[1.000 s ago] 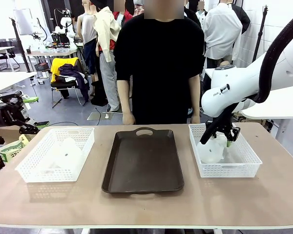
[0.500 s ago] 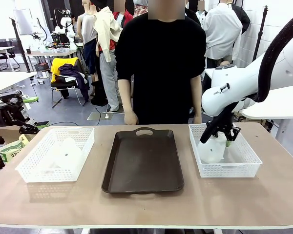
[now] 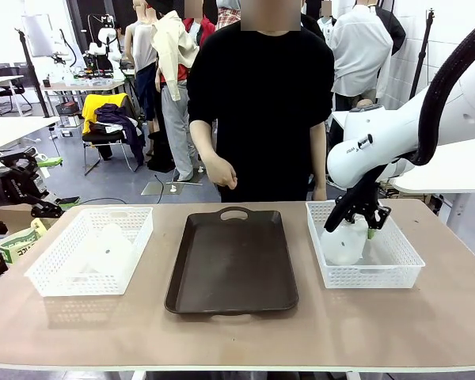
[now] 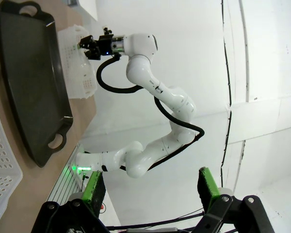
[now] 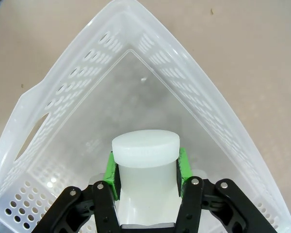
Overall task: Prepare the laboratory tools.
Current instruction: Pick up the Big flask that the person points to, then while moving the picked Big flask to the Handle tray indicated by the person, stop as directed by the person.
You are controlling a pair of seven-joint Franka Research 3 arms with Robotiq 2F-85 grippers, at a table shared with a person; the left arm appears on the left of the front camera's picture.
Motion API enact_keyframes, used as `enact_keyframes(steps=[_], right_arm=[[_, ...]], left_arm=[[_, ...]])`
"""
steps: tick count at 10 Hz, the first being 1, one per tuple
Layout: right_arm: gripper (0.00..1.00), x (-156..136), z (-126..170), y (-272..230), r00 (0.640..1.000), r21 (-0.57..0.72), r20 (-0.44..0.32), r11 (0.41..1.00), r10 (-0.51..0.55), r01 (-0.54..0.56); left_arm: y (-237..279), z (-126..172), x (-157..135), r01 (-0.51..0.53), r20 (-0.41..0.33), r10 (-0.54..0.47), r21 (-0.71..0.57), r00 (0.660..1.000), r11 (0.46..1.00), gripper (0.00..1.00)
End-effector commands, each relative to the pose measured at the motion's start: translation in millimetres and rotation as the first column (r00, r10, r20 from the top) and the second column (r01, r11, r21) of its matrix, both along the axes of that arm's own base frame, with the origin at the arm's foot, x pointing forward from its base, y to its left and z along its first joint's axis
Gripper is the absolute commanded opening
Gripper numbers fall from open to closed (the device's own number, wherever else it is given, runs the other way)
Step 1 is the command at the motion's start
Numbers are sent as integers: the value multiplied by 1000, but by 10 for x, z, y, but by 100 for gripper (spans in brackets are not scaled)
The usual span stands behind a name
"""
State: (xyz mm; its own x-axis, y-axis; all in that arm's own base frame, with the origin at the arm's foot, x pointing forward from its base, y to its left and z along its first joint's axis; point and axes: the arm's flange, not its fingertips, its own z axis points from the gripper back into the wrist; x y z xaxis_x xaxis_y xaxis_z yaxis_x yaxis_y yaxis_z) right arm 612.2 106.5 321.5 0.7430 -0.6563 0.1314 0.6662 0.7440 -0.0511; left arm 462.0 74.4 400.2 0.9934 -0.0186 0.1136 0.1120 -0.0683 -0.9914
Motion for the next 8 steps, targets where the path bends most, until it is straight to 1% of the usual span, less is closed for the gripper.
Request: enact_keyframes(steps=[1, 8], right_arm=[[0, 4, -3, 11, 1000, -1, 8, 1000, 6, -6], [0, 4, -3, 11, 1000, -1, 8, 1000, 6, -6]], left_arm=[[9, 19, -6, 3, 8, -3, -5, 1000, 1000, 100], [9, 19, -6, 3, 8, -3, -5, 1000, 1000, 100]])
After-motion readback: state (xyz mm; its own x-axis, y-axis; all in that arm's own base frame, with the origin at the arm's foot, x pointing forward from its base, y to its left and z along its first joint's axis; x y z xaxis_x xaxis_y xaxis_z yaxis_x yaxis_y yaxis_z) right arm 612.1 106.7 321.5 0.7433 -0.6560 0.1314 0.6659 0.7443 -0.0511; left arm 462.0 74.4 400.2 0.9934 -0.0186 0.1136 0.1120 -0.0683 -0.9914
